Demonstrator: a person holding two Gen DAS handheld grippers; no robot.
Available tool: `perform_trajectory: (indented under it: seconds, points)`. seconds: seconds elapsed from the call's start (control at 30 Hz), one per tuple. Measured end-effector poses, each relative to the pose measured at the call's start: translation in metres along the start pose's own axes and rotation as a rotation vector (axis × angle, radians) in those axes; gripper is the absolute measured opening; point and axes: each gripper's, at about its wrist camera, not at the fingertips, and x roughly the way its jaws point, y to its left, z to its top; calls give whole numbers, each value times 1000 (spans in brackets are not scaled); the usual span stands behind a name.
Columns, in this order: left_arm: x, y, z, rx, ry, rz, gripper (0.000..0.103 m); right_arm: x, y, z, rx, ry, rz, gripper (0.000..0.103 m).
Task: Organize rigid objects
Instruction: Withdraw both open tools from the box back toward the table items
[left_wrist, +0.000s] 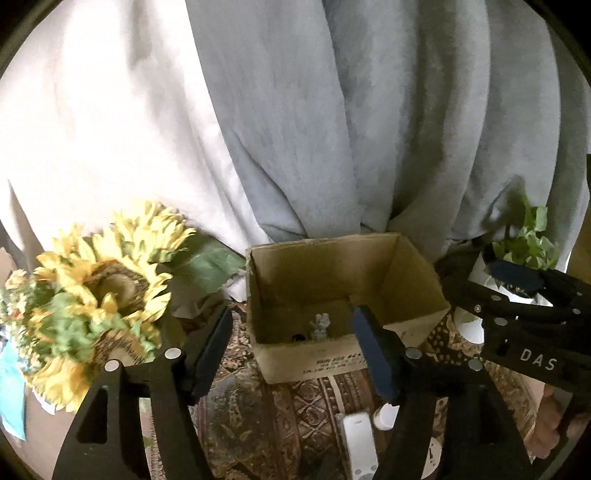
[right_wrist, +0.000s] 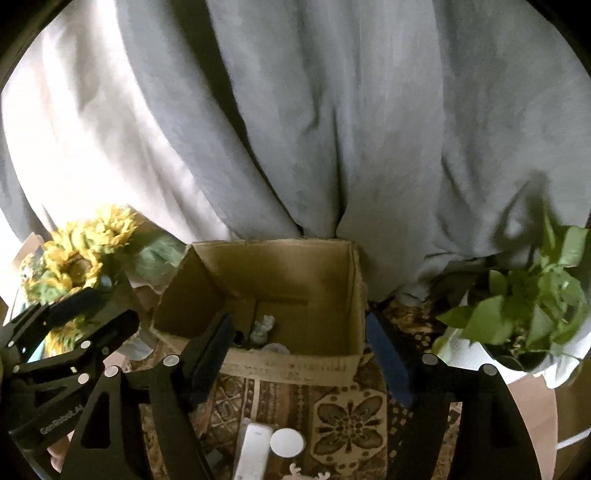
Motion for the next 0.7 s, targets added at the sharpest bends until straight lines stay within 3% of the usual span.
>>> perform_trajectory:
  seconds: [0.43, 0.7]
  points:
    - [-46, -9, -47, 50, -117, 87, 89, -51, 15, -48, -4, -92, -34, 88]
    - [-60, -10, -81, 29, -101, 61, 91, -68, 21, -82, 10, -117, -7, 93]
